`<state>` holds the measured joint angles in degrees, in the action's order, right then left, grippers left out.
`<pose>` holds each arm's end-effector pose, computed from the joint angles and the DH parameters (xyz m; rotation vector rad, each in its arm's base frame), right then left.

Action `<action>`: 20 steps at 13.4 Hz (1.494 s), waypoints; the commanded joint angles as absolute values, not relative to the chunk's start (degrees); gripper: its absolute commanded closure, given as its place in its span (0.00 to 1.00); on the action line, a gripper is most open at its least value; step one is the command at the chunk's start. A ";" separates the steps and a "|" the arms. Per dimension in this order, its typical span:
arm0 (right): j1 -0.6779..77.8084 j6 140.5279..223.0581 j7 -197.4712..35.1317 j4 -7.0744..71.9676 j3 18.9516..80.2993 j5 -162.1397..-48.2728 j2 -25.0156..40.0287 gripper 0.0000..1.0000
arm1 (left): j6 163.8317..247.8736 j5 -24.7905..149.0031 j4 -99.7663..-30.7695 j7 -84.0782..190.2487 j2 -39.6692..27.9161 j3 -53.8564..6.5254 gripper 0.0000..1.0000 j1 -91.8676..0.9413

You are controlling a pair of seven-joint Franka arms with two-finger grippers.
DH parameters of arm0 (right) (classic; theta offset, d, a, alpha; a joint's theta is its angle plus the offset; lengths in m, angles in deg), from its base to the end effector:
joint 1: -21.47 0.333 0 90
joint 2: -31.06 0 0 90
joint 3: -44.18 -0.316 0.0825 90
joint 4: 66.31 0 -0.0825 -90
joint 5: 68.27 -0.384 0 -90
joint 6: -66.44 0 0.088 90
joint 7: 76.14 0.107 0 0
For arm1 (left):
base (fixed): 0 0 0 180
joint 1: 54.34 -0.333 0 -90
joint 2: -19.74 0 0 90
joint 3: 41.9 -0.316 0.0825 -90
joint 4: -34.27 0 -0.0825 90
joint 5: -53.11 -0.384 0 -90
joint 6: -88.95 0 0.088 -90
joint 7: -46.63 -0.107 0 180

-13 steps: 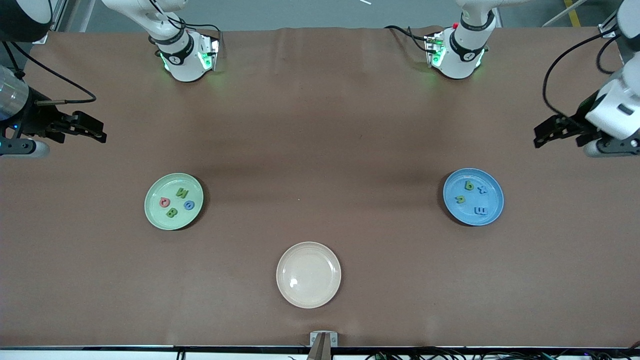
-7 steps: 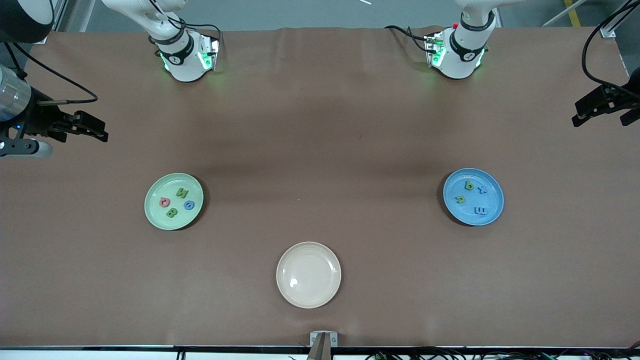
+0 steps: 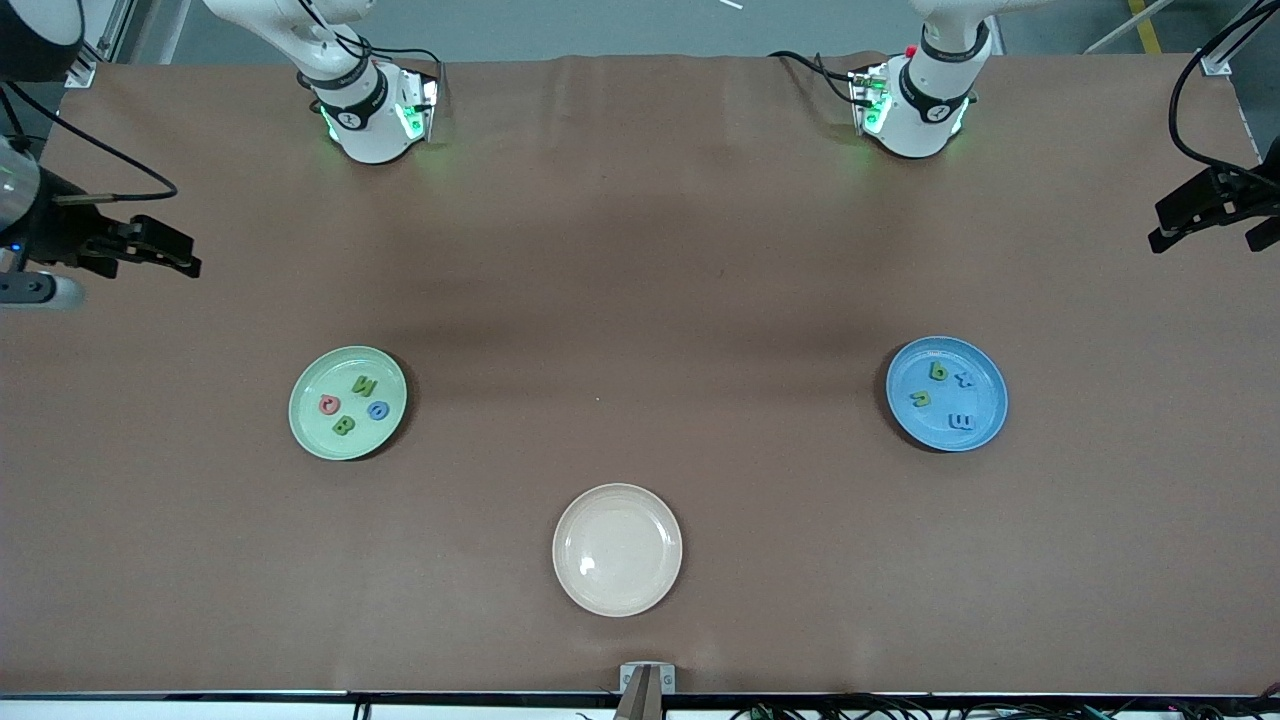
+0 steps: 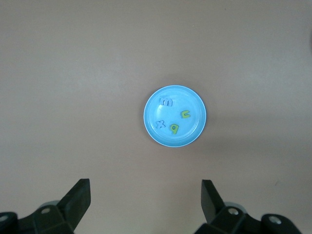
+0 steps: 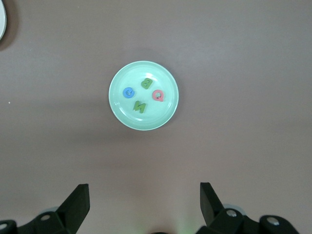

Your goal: Sort upper and lower case letters into plates

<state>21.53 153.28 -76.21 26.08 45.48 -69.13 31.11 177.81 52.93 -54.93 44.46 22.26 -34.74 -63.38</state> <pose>0.5465 -0.0102 0.6009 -3.1217 0.0317 0.1497 0.5390 0.0163 0.6532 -3.1311 0.0077 -0.0585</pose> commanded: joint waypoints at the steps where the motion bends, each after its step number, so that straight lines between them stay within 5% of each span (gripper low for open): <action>1: 21.55 151.96 -77.11 26.41 46.02 -69.15 32.90 0.00 | 176.58 53.82 -52.22 44.61 20.89 -34.44 0.00 -63.13; 4: 21.64 148.89 -76.93 21.94 45.93 -68.89 32.55 0.00 | 176.58 53.90 -52.22 44.61 20.98 -34.17 0.00 -63.04; 20: 22.35 149.23 -77.19 24.30 45.76 -69.33 32.02 0.00 | 176.58 54.96 -52.22 44.26 20.98 -34.26 0.00 -63.30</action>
